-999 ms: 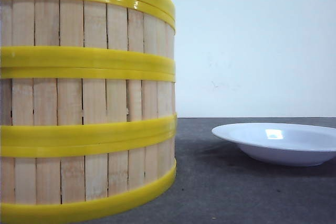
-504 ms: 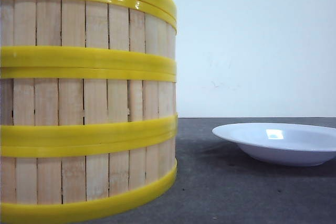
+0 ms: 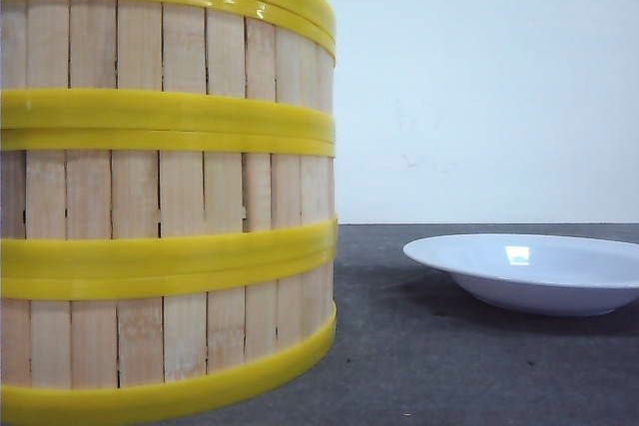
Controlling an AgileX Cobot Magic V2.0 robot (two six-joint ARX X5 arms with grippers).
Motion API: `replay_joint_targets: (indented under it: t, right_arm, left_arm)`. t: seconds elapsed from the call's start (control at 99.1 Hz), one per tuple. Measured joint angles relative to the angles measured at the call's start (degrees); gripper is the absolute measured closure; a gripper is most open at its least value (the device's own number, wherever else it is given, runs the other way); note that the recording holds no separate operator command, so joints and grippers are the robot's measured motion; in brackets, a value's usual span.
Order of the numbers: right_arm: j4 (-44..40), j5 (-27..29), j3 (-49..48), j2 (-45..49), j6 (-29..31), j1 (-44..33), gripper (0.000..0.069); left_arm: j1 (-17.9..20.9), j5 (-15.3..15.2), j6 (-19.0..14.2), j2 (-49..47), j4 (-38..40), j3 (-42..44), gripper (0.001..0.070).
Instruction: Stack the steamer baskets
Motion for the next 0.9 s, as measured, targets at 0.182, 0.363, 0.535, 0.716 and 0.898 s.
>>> replay_joint_targets:
  t: [0.182, 0.363, 0.535, 0.716, 0.898]
  right_arm:
    - [5.2, 1.7, -15.85, -10.45, 0.63, -7.87, 0.0331]
    - [9.16, 1.75, -33.09, -22.56, 3.08, -19.87, 0.0331]
    - [8.98, 1.49, -45.48, -32.61, 4.52, -30.8, 0.0331]
    - [8.87, -0.46, -54.86, -41.07, 5.2, -36.54, 0.033]
    - [7.65, -0.9, -57.83, -43.06, 5.38, -36.61, 0.0288]
  left_arm:
    - [-0.02, 1.75, -0.44, -3.98, 0.37, -1.2, 0.041]
    - [-0.42, 3.89, -1.46, -8.55, 2.58, -7.69, 0.041]
    - [-0.42, 3.93, -2.6, -14.69, 4.76, -14.14, 0.041]
    - [-0.42, 3.93, -3.08, -19.19, 5.16, -18.64, 0.041]
    - [-0.42, 3.93, -3.21, -19.8, 5.03, -20.87, 0.041]
